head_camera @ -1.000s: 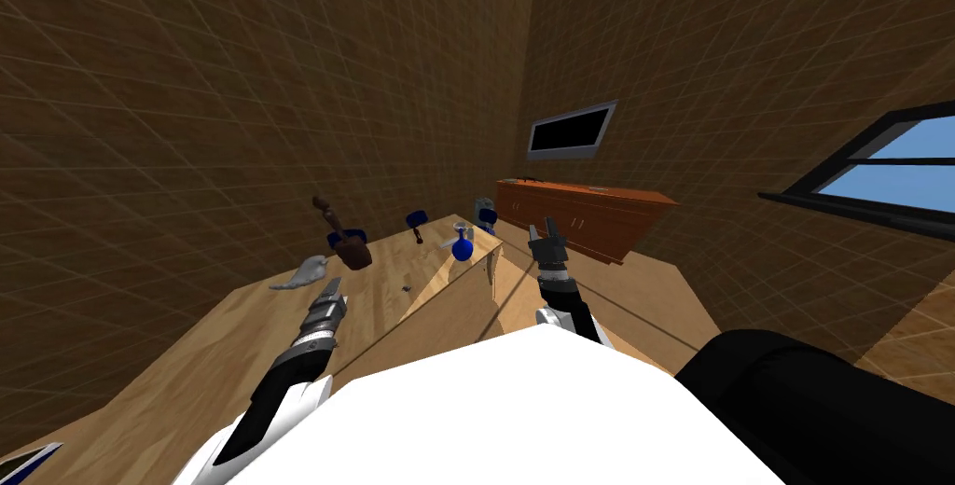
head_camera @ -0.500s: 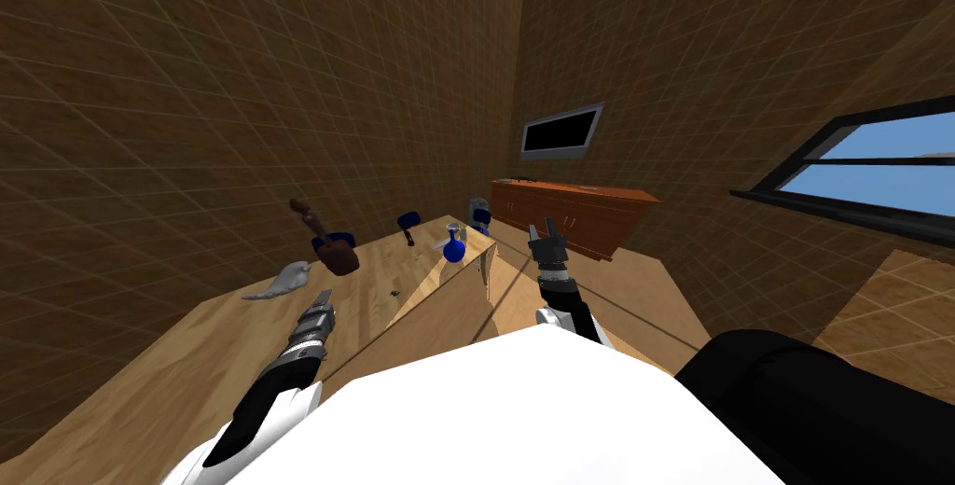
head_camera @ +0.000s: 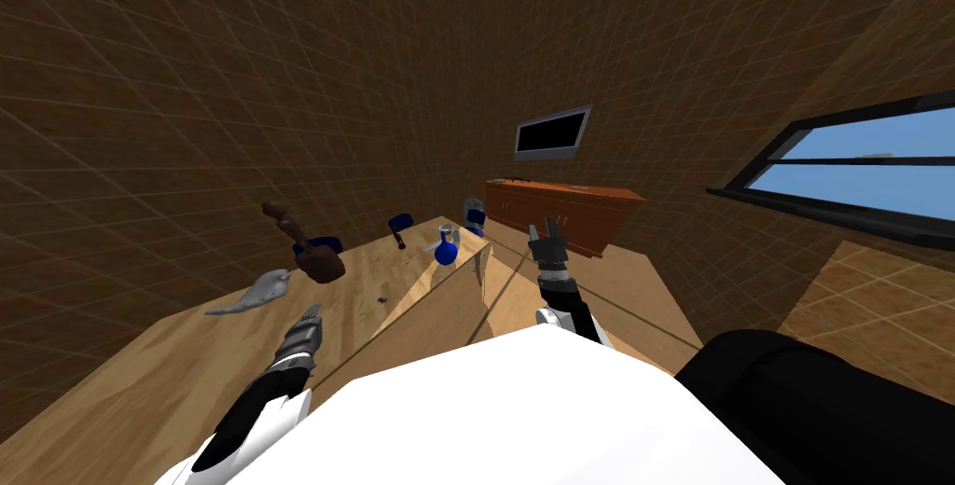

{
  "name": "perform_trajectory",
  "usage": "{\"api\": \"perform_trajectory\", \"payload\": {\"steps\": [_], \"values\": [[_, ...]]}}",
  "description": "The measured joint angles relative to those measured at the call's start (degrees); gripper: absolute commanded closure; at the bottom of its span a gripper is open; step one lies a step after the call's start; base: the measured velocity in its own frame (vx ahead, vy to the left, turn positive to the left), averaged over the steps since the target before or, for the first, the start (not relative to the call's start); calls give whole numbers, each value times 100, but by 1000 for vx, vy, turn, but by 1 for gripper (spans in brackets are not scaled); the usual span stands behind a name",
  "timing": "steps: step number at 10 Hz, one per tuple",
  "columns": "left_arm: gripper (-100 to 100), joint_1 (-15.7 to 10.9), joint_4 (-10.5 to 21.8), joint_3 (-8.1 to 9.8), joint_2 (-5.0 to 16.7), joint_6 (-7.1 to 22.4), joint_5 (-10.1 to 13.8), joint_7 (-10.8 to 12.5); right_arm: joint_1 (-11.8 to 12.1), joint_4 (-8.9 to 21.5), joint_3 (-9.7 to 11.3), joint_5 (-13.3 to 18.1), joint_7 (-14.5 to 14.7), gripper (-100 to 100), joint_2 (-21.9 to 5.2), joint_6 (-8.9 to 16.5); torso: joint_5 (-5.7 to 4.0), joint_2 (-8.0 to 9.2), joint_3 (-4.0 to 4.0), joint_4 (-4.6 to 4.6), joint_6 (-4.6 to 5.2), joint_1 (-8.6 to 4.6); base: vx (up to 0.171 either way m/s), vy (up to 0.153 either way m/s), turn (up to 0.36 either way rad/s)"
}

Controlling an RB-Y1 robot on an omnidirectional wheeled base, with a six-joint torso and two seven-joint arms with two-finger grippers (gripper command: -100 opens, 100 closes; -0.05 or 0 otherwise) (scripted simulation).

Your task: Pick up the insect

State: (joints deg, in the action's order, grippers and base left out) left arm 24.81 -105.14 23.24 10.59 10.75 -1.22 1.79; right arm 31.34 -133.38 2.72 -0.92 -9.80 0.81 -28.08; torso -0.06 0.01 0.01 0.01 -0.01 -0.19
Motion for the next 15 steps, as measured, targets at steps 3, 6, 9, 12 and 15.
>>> {"api": "perform_trajectory", "payload": {"steps": [3,6,9,12,15], "values": [[-100,-28,177,181,-21,401,-7,-49,0,0,0,0,0,0,0,0,-2,-11,-6,-2,0,-9,43,-73,-87],[-100,-83,456,348,-4,789,19,-75,1,0,0,0,0,0,0,0,1,-20,-11,-4,0,3,62,-50,-76],[-100,-117,580,483,-50,1175,22,-93,1,0,0,0,0,0,0,0,2,-29,-17,-6,0,8,102,-36,-90],[-100,-196,919,657,26,1612,131,-71,2,0,-1,0,0,0,-1,0,2,-45,-26,-10,-1,8,138,-29,-99],[-100,-273,1174,798,33,2037,195,-43,2,0,-1,0,0,0,-1,0,6,-50,-29,-11,-1,28,142,16,-85]]}}
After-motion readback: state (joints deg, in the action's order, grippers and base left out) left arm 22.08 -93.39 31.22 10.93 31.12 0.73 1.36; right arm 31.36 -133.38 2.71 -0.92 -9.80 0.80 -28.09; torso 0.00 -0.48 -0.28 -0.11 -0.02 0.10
